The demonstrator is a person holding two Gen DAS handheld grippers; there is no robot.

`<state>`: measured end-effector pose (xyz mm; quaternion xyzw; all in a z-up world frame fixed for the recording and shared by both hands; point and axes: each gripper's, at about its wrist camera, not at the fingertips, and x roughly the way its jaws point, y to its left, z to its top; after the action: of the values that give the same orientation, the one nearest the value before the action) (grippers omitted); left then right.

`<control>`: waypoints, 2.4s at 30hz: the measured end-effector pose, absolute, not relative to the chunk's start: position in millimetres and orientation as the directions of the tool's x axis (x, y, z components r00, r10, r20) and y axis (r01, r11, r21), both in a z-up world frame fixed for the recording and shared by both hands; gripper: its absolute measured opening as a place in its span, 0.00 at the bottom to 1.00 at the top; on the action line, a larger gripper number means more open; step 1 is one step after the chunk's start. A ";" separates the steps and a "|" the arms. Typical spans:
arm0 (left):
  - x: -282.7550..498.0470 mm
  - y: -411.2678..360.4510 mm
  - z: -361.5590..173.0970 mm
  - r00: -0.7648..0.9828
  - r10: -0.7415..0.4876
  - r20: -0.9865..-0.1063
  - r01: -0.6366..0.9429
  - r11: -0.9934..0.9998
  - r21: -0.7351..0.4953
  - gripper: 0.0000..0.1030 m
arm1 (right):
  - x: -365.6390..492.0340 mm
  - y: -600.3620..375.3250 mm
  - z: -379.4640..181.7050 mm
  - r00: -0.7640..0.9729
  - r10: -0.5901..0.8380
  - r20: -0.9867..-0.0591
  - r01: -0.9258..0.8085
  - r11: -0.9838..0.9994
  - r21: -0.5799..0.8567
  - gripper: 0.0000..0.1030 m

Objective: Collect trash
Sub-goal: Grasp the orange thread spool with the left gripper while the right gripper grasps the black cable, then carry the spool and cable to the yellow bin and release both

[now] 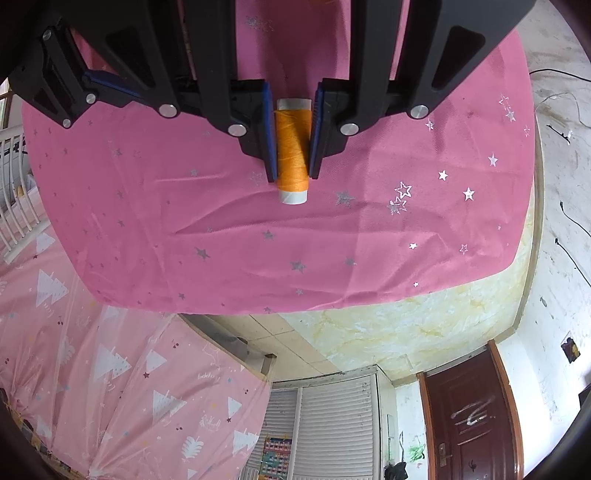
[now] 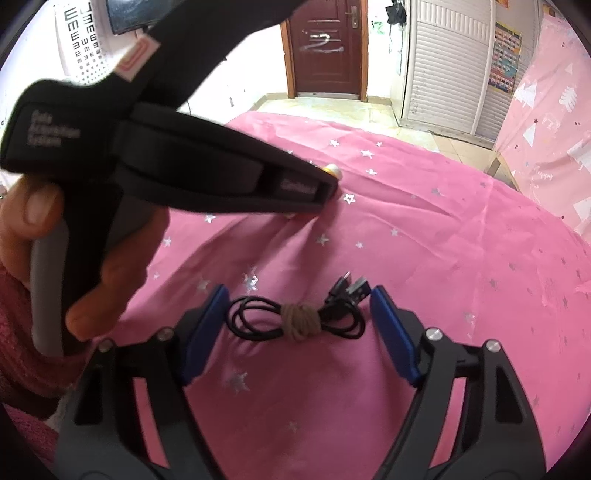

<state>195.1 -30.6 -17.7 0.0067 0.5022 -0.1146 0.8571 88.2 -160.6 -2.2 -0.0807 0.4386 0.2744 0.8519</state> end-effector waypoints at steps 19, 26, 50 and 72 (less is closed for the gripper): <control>174.5 -64.2 5.1 0.519 -0.191 -0.833 0.224 0.971 -0.084 0.10 | 76.9 -220.8 15.9 0.564 0.389 -0.728 -0.433 0.890 0.140 0.73; 162.4 -100.4 17.6 0.539 -0.193 -0.820 0.263 0.963 -0.054 0.10 | 59.4 -258.0 19.6 0.610 0.378 -0.697 -0.372 0.913 0.170 0.73; 132.3 -276.8 28.0 0.502 -0.230 -0.834 0.450 0.893 0.024 0.10 | 52.2 -449.4 30.9 0.775 0.281 -0.566 -0.121 0.945 0.303 0.73; 107.3 -424.8 24.7 0.399 -0.350 -0.848 0.555 0.828 -0.080 0.10 | 43.5 -593.7 -11.6 0.790 0.098 -0.606 0.138 0.934 0.331 0.73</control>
<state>107.3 -424.8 24.7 0.1081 0.4753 -0.2727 0.8295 43.5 -593.7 -11.6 0.1818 0.3242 -0.0106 0.9283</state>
